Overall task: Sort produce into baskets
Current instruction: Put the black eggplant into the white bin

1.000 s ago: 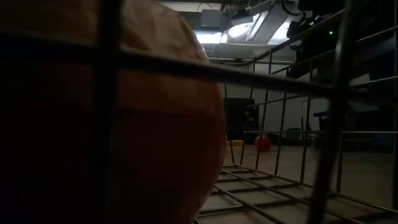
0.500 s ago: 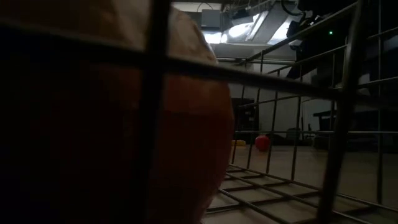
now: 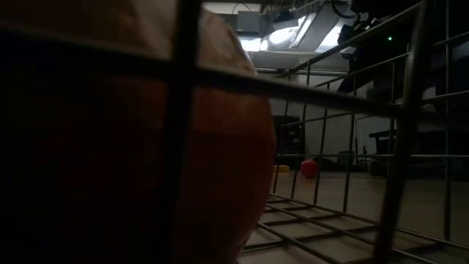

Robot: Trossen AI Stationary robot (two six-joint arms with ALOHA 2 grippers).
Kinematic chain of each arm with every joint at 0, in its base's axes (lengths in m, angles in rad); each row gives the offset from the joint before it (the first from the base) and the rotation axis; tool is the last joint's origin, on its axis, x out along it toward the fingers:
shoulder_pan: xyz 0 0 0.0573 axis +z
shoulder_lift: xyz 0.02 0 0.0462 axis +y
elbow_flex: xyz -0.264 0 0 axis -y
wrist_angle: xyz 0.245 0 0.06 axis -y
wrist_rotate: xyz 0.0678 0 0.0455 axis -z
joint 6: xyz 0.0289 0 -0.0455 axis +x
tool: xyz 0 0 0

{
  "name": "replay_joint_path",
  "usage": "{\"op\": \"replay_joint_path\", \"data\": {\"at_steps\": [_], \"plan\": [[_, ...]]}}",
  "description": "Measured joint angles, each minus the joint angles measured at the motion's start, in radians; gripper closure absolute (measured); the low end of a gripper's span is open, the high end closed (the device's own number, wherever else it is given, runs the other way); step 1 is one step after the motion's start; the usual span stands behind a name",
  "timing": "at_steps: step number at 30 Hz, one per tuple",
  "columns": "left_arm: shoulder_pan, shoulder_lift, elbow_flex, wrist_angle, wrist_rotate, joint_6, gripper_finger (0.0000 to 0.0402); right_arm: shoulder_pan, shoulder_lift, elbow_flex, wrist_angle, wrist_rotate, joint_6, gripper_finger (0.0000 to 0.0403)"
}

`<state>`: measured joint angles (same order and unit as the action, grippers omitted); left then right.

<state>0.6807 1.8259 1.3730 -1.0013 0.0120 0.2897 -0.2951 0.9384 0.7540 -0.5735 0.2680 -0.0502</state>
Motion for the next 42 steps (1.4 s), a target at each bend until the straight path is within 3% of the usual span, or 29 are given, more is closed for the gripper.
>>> {"op": "replay_joint_path", "data": {"at_steps": [12, 17, 19, 31, 42], "plan": [[-0.161, -0.003, 0.279, -0.581, 0.051, -0.234, 0.0224, 0.000, 0.000, 0.000, 0.000, 0.000, 0.000, 0.0088], [-0.272, -0.067, 0.279, -0.570, 0.216, -0.344, 0.0224, 0.000, 0.000, 0.000, 0.000, 0.000, 0.000, 0.0088], [-0.321, -0.086, 0.279, -0.571, 0.236, -0.410, 0.0224, 0.000, 0.000, 0.000, -0.002, 0.000, 0.000, 0.0088], [-0.663, -0.185, 0.278, -0.567, 0.217, -0.811, 0.0224, 0.000, 0.000, 0.000, -0.003, 0.000, 0.000, 0.0088], [-1.033, -0.182, 0.269, -0.519, 0.070, -1.258, 0.0224, 0.000, 0.000, 0.000, -0.003, 0.000, 0.000, 0.0088]]}}
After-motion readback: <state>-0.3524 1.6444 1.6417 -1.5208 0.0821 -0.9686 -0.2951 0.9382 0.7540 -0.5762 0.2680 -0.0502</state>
